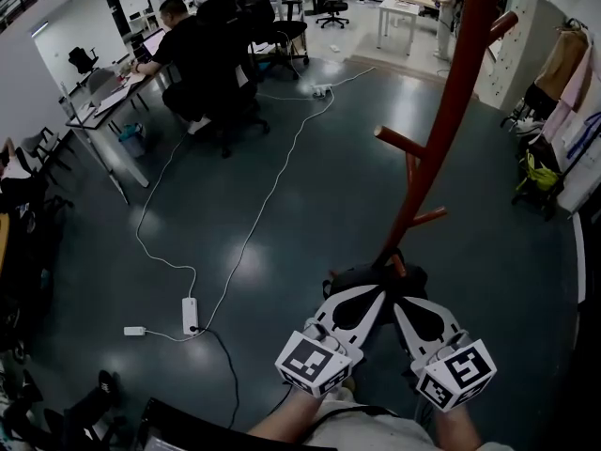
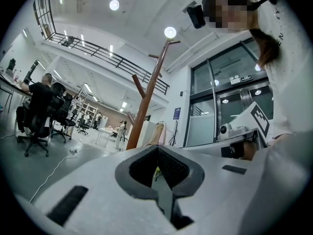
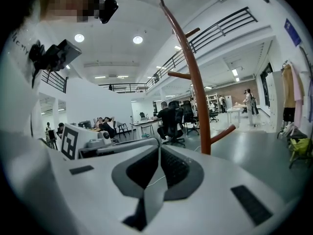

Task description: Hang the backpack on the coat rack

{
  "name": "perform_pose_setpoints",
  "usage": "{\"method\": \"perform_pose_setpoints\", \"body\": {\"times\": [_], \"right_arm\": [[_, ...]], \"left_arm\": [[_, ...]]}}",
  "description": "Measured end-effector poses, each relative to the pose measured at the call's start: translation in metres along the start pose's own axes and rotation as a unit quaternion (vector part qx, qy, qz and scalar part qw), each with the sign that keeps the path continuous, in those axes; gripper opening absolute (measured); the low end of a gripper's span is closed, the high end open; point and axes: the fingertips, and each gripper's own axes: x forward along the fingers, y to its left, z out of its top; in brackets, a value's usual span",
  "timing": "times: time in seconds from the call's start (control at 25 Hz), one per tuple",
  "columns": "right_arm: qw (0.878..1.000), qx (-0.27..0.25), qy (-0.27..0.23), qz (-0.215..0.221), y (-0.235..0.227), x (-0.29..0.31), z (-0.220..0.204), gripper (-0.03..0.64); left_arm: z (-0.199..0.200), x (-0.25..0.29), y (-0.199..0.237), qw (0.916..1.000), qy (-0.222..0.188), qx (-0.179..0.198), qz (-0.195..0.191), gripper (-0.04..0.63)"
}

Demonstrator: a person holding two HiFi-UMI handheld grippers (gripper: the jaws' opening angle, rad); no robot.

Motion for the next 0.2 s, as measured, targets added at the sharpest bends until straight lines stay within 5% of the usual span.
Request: {"method": "perform_pose_setpoints", "body": {"times": [0.2], "right_arm": [[1.000,-0.009,-0.006,-0.012,0.0010,-0.0077,0.0023,0.028]], "left_arm": [[0.0030,-0.0014,-0.0097,1.0000,0.000,0.002,-0.006,0.009]]}}
